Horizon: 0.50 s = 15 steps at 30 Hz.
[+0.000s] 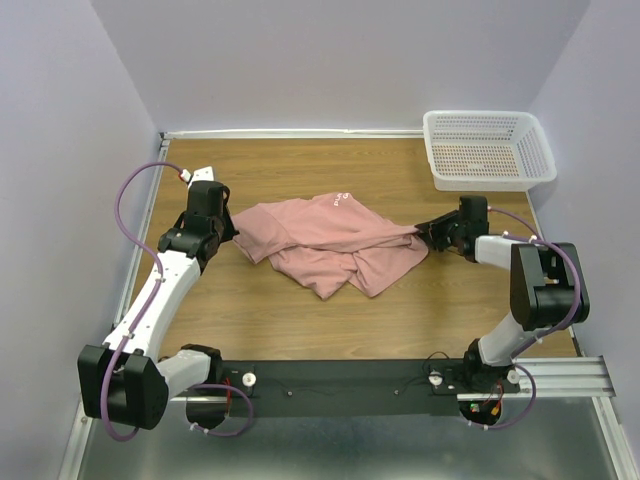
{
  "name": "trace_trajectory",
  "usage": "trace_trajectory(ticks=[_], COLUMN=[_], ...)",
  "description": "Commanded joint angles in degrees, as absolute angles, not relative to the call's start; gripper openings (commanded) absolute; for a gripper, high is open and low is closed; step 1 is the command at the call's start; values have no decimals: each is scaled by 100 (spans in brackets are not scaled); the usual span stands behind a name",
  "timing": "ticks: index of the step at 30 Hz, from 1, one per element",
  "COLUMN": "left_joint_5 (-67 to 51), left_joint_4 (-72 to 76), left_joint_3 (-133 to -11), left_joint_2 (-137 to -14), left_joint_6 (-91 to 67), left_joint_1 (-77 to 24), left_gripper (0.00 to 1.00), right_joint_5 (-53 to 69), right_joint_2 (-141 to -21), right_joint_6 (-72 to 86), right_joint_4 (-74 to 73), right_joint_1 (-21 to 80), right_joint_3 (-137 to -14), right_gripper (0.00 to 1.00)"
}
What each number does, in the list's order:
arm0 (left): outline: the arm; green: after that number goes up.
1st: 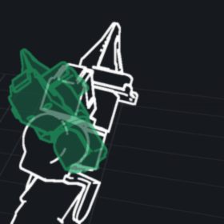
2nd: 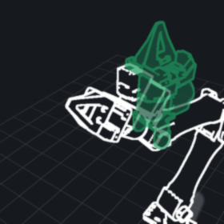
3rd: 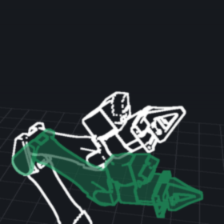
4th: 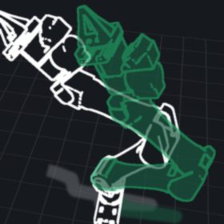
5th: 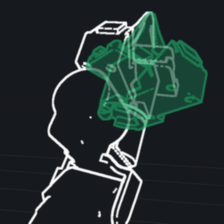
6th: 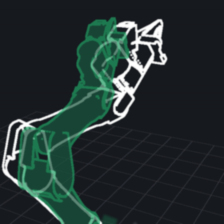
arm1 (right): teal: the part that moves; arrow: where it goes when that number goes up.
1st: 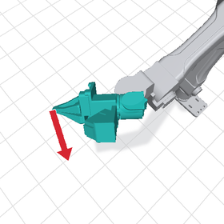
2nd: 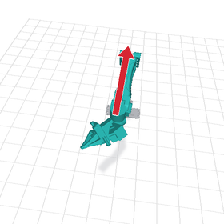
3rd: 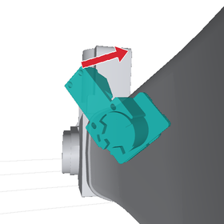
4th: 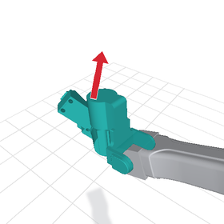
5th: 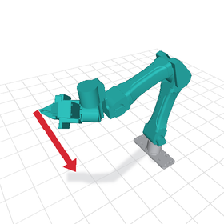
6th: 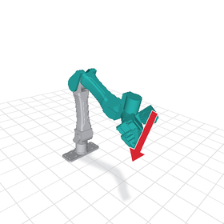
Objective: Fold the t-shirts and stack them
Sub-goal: Flatten the tshirt out
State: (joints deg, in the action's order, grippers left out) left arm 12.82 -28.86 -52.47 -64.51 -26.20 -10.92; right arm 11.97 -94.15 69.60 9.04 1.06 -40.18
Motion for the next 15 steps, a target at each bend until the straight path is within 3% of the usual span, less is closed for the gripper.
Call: trace_trajectory(ticks=[1,15], left_joint_5=[1380,1459], left_joint_4=[-2918,-2944], left_joint_3=[-5317,-5396], left_joint_2=[-6442,-6460], left_joint_6=[-2593,-2522], left_joint_1=[-1055,-1063], left_gripper=[0,0], right_joint_5=[783,299], right_joint_2=[-9264,-9062], right_joint_6=[7014,6592], right_joint_4=[1028,844], right_joint_1=[114,105], right_joint_3=[-3920,-3858], right_gripper=[35,10])
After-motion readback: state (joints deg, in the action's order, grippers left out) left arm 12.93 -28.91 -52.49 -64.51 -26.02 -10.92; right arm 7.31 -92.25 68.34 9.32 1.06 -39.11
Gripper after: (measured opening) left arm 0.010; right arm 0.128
